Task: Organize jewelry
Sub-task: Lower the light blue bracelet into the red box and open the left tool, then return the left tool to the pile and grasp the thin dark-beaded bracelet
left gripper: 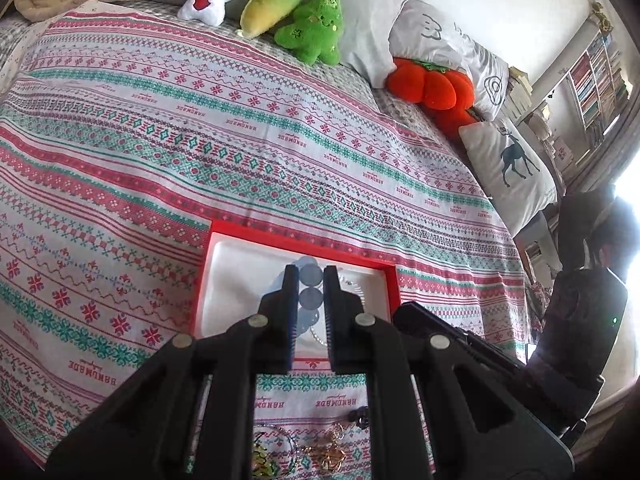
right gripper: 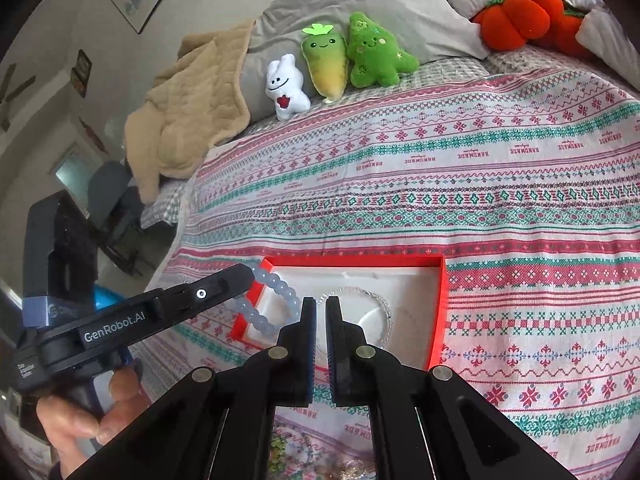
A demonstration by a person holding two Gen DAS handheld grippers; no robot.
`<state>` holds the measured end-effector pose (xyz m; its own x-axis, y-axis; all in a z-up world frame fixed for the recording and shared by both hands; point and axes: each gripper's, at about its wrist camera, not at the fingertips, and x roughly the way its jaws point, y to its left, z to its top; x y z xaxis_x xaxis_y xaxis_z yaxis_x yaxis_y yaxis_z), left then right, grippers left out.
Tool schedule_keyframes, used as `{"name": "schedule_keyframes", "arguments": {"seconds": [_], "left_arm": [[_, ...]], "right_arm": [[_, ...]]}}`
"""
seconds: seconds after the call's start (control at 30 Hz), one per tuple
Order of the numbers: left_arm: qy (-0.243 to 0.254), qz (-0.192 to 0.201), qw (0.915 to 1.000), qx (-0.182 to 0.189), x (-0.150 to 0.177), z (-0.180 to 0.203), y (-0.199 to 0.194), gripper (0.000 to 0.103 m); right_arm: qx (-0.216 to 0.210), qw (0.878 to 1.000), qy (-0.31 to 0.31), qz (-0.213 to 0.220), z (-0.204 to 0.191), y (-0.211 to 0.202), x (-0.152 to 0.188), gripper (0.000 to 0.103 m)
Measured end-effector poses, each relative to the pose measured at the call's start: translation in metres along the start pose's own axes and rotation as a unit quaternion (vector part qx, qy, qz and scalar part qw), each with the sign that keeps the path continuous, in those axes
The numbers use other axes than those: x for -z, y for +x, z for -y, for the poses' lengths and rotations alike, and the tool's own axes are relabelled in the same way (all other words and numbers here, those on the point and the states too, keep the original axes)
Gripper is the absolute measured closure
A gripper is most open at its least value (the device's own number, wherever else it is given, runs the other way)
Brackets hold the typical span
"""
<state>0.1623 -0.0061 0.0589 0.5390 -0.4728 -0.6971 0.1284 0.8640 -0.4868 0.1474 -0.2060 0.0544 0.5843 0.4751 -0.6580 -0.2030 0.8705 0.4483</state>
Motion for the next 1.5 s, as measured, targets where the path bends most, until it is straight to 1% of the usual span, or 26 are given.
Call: {"name": "schedule_keyframes", "arguments": {"seconds": [0.1, 0.17, 0.23, 0.27, 0.3, 0.4, 0.5, 0.57, 0.6, 0.63, 0.67, 0.7, 0.8, 0.87, 0.93, 1.0, 1.13, 1.23, 1.4, 1.47, 1.5], "left_arm": [[-0.004, -0.006, 1.0, 0.006, 0.0, -0.003, 0.0, 0.089], [-0.006, -0.003, 1.0, -0.001, -0.001, -0.005, -0.003, 0.089], [-0.006, 0.0, 0.9999, -0.012, -0.002, -0.008, -0.006, 0.086], [-0.008, 0.003, 0.9998, -0.02, -0.002, -0.01, -0.008, 0.081], [-0.008, 0.005, 0.9996, -0.027, -0.002, -0.013, -0.01, 0.079], [-0.007, 0.006, 0.9995, -0.032, -0.001, -0.021, -0.017, 0.079], [-0.011, 0.004, 0.9994, -0.031, 0.0, -0.028, -0.022, 0.079], [-0.012, 0.003, 0.9994, -0.031, 0.001, -0.03, -0.026, 0.078], [-0.012, 0.002, 0.9995, -0.031, 0.003, -0.031, -0.027, 0.077], [-0.011, -0.001, 0.9995, -0.03, 0.004, -0.03, -0.028, 0.076], [-0.009, -0.005, 0.9995, -0.029, 0.006, -0.03, -0.029, 0.072], [-0.006, -0.01, 0.9995, -0.029, 0.009, -0.03, -0.028, 0.068], [0.008, -0.032, 0.9988, -0.035, 0.019, -0.026, -0.026, 0.066], [0.025, -0.054, 0.9969, -0.052, 0.028, -0.022, -0.023, 0.064], [0.043, -0.069, 0.9941, -0.072, 0.038, -0.017, -0.02, 0.062], [0.055, -0.086, 0.9909, -0.088, 0.048, -0.016, -0.019, 0.061], [0.065, -0.111, 0.9867, -0.099, 0.064, -0.013, -0.018, 0.061], [0.073, -0.123, 0.9845, -0.101, 0.076, -0.011, -0.018, 0.061], [0.075, -0.141, 0.9824, -0.098, 0.091, -0.009, -0.015, 0.061], [0.072, -0.152, 0.9819, -0.088, 0.099, -0.006, -0.013, 0.061], [0.069, -0.158, 0.9821, -0.076, 0.103, -0.004, -0.013, 0.061]], "right_arm": [[0.007, 1.0, 0.007, -0.001, 0.004, 0.001, 0.001, 0.098], [0.01, 1.0, 0.013, -0.001, 0.006, 0.001, 0.002, 0.098], [0.009, 1.0, 0.018, -0.001, 0.008, 0.0, 0.002, 0.097], [0.009, 1.0, 0.02, -0.001, 0.008, -0.001, 0.003, 0.098], [0.01, 1.0, 0.022, -0.001, 0.008, -0.002, 0.003, 0.097], [0.015, 1.0, 0.02, -0.001, 0.007, -0.007, 0.005, 0.095], [0.014, 1.0, 0.025, 0.003, 0.007, -0.015, 0.007, 0.085], [0.012, 0.999, 0.03, 0.006, 0.007, -0.021, 0.008, 0.073], [0.01, 0.999, 0.033, 0.007, 0.007, -0.024, 0.009, 0.07], [0.009, 0.999, 0.035, 0.007, 0.006, -0.027, 0.012, 0.063], [0.009, 0.999, 0.036, 0.003, 0.006, -0.029, 0.015, 0.061], [0.01, 0.999, 0.036, -0.001, 0.005, -0.03, 0.018, 0.061], [0.021, 0.999, 0.023, -0.023, 0.001, -0.032, 0.032, 0.06], [0.045, 0.998, 0.004, -0.043, -0.001, -0.03, 0.043, 0.057], [0.067, 0.996, -0.013, -0.059, -0.002, -0.028, 0.052, 0.057], [0.08, 0.994, -0.021, -0.076, -0.003, -0.024, 0.057, 0.057], [0.09, 0.991, -0.016, -0.098, 0.001, -0.019, 0.063, 0.056], [0.089, 0.99, -0.006, -0.108, 0.006, -0.018, 0.064, 0.056], [0.099, 0.988, 0.002, -0.115, 0.009, -0.021, 0.066, 0.056], [0.098, 0.988, 0.004, -0.118, 0.011, -0.021, 0.067, 0.056], [0.098, 0.988, 0.004, -0.121, 0.011, -0.02, 0.067, 0.056]]}}
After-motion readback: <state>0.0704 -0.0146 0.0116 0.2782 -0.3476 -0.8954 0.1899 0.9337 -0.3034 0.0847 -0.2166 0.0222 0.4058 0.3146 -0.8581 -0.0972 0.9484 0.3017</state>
